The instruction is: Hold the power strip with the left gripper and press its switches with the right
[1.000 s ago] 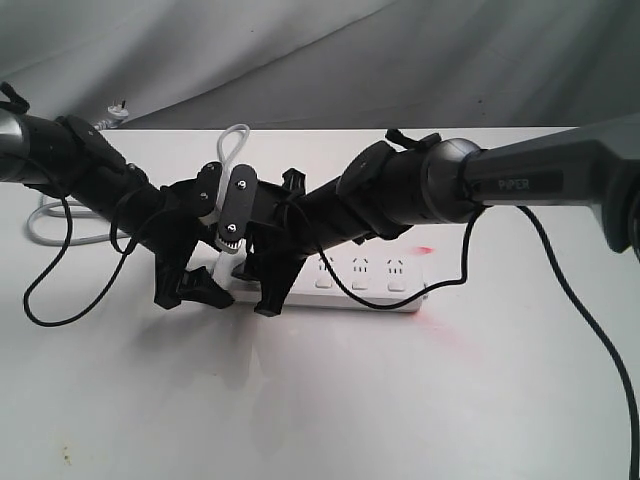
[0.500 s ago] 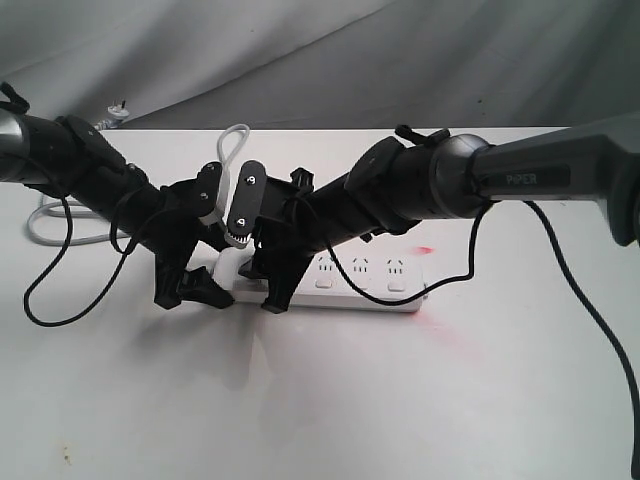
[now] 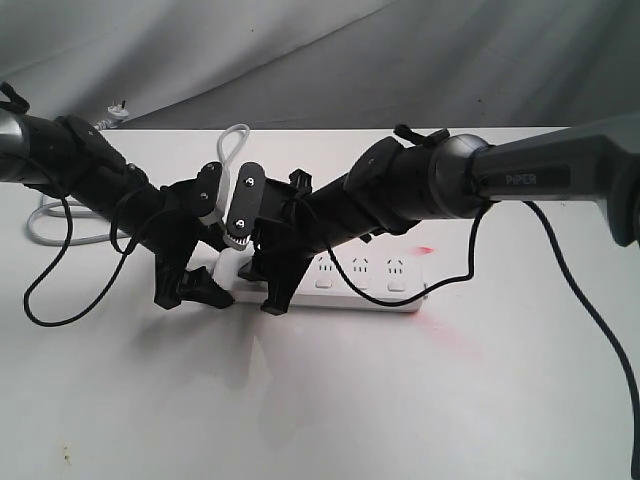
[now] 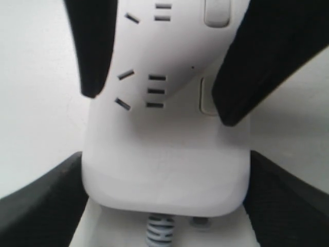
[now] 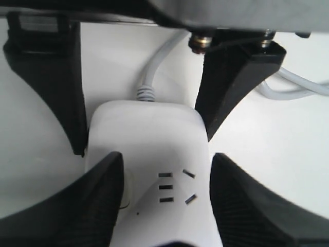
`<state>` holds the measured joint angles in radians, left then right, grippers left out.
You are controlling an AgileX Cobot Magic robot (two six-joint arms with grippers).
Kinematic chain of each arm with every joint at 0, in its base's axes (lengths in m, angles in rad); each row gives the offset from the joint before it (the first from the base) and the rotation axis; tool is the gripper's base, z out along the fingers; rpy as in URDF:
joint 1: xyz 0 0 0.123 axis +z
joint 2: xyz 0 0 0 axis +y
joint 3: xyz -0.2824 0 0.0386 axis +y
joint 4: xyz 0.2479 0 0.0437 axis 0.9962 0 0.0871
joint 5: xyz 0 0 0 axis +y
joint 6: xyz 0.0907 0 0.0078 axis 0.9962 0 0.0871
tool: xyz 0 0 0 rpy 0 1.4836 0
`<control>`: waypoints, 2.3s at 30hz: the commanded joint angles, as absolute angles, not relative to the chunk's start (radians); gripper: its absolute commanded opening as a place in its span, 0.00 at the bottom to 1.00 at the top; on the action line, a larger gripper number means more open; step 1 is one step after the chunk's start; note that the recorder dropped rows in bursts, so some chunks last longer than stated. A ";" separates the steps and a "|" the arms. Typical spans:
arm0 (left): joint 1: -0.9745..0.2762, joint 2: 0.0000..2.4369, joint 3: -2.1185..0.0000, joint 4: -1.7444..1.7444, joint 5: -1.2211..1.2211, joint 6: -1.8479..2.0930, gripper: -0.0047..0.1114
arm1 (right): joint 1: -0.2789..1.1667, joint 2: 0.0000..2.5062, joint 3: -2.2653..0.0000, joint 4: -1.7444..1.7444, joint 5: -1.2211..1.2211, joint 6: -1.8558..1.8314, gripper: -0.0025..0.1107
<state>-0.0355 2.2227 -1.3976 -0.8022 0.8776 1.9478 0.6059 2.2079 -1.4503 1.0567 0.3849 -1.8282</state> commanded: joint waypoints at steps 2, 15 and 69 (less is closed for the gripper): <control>-0.040 2.227 -1.401 -0.812 0.894 1.944 0.51 | 0.603 2.205 -1.430 1.039 0.368 -1.825 0.45; -0.040 2.227 -1.401 -0.812 0.894 1.944 0.51 | 0.603 2.205 -1.414 1.039 0.349 -1.831 0.45; -0.040 2.227 -1.401 -0.812 0.894 1.944 0.51 | 0.607 2.188 -1.416 1.064 0.392 -1.824 0.45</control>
